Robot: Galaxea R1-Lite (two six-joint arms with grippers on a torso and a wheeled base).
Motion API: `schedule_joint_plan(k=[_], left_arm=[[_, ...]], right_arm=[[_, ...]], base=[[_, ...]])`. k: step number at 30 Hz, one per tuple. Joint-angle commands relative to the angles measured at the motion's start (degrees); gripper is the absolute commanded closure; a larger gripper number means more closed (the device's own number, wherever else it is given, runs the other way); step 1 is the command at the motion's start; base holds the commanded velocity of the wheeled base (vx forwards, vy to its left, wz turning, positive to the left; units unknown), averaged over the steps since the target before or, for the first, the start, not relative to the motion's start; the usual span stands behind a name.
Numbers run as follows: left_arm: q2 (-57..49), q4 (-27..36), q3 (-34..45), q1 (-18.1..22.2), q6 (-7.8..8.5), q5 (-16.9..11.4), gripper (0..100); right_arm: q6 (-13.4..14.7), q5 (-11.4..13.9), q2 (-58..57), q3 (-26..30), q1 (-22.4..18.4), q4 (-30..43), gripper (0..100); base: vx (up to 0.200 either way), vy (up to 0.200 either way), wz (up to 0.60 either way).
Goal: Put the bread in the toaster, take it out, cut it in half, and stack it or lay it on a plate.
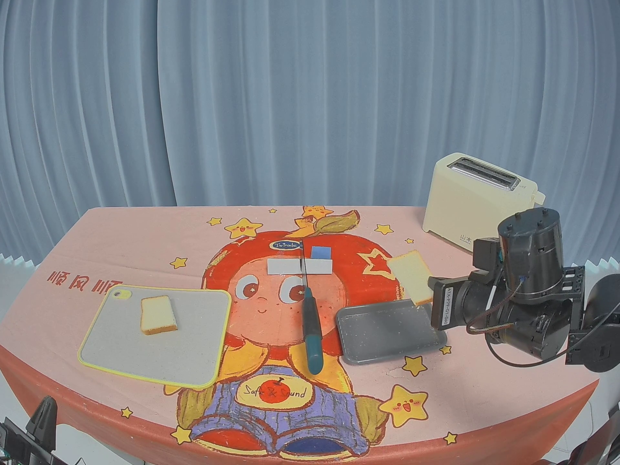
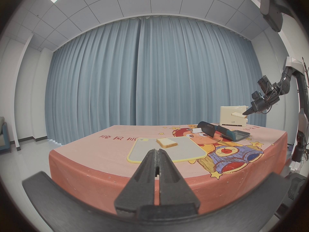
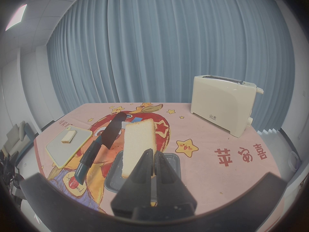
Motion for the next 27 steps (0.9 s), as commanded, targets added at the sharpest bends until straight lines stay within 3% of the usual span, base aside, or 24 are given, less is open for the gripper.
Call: schedule_joint_plan(k=[1,27], left_arm=[[-0.49,-0.01,0.92,0.0,-0.01,0.01,100],[-0.49,-0.01,0.92,0.0,-0.01,0.01,100]], right_arm=[[-0.01,0.12,0.67,0.08,-0.02,-0.03,100],[0.17,0.03,6.73,0.78,0.16,0.06,100]], base=[[0.0,0.0,0.0],[0.0,0.0,0.0]])
